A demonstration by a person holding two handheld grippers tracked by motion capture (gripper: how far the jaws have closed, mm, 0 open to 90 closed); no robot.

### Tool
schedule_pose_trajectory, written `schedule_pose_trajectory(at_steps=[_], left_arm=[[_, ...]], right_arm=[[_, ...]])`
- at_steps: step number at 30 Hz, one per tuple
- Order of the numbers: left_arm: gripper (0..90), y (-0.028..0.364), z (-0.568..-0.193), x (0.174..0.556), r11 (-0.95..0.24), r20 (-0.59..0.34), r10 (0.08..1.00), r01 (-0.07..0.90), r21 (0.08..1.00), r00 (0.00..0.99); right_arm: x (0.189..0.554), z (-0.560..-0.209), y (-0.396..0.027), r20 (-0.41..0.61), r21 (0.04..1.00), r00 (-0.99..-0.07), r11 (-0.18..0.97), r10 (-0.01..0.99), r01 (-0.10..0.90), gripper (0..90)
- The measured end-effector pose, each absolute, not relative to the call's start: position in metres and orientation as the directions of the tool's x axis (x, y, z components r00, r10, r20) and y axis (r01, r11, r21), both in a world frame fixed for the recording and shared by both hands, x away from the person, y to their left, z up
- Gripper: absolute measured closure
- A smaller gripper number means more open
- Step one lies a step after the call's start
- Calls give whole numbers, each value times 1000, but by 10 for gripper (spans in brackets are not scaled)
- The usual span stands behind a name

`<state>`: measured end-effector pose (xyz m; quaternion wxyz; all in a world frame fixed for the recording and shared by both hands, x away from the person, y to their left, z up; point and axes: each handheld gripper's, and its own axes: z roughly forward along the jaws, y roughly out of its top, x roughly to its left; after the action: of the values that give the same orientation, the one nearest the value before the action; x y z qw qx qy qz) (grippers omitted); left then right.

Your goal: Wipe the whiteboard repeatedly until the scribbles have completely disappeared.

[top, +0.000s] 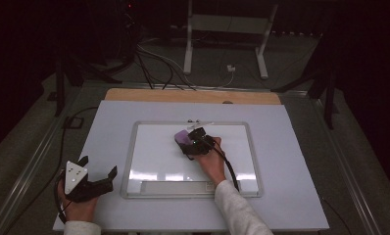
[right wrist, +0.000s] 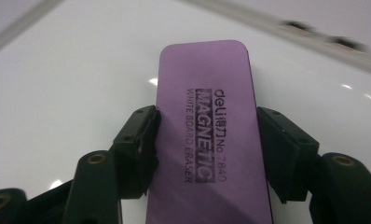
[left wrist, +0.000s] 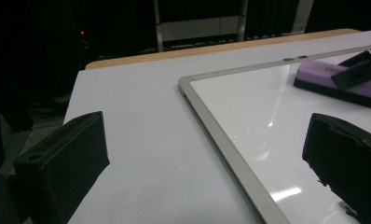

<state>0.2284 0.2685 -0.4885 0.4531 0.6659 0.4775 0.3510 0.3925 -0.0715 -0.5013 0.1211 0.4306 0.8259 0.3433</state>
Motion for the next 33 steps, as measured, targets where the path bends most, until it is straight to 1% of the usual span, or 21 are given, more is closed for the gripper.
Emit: schedule_pose_trajectory(at_steps=[2, 4, 5, 7, 9, 11, 12, 13, 17, 18, 20, 21, 23, 26, 28, 33], left_arm=[[9, 268, -488, 228, -134, 35, 954, 318, 939, 297], [9, 269, -488, 228, -132, 35, 955, 317, 939, 296], [9, 269, -488, 228, -130, 34, 955, 316, 940, 294], [9, 269, -488, 228, -127, 30, 955, 315, 940, 294], [9, 270, -489, 228, -128, 31, 955, 318, 939, 294], [9, 269, -489, 229, -128, 30, 955, 319, 939, 296], [9, 269, -489, 229, -129, 30, 955, 319, 939, 296], [9, 269, -489, 229, -131, 32, 954, 318, 939, 298], [9, 268, -488, 228, -134, 35, 954, 316, 939, 298], [9, 268, -488, 228, -132, 34, 954, 317, 939, 297], [9, 269, -489, 228, -130, 32, 955, 318, 939, 296], [8, 269, -489, 228, -131, 33, 955, 318, 939, 296], [9, 269, -488, 228, -132, 34, 955, 317, 939, 295], [9, 270, -489, 227, -127, 31, 956, 316, 940, 293], [9, 271, -489, 227, -127, 31, 956, 318, 940, 292], [9, 271, -489, 228, -126, 29, 956, 317, 940, 293]], right_arm=[[389, -501, -66, 104, 671, -644, 425, 758, 608, 412], [389, -501, -64, 92, 671, -646, 432, 758, 603, 412], [391, -501, -66, 82, 673, -629, 422, 773, 607, 412], [397, -500, -72, 55, 674, -553, 378, 831, 634, 412], [402, -501, -80, 72, 672, -478, 311, 876, 672, 412], [404, -501, -83, 101, 667, -452, 277, 886, 691, 411], [403, -501, -82, 90, 669, -457, 286, 885, 686, 411], [402, -501, -80, 98, 668, -480, 300, 872, 681, 411], [393, -501, -66, 106, 667, -612, 401, 783, 629, 411], [390, -501, -64, 102, 666, -633, 420, 767, 617, 411], [388, -500, -63, 99, 662, -643, 433, 759, 612, 412], [389, -500, -65, 92, 661, -636, 431, 766, 614, 411], [392, -499, -71, 65, 661, -584, 403, 809, 633, 412], [398, -499, -85, 65, 659, -500, 339, 863, 672, 412], [400, -499, -94, 59, 659, -460, 311, 886, 684, 411], [398, -499, -112, 45, 663, -398, 270, 916, 698, 411]])
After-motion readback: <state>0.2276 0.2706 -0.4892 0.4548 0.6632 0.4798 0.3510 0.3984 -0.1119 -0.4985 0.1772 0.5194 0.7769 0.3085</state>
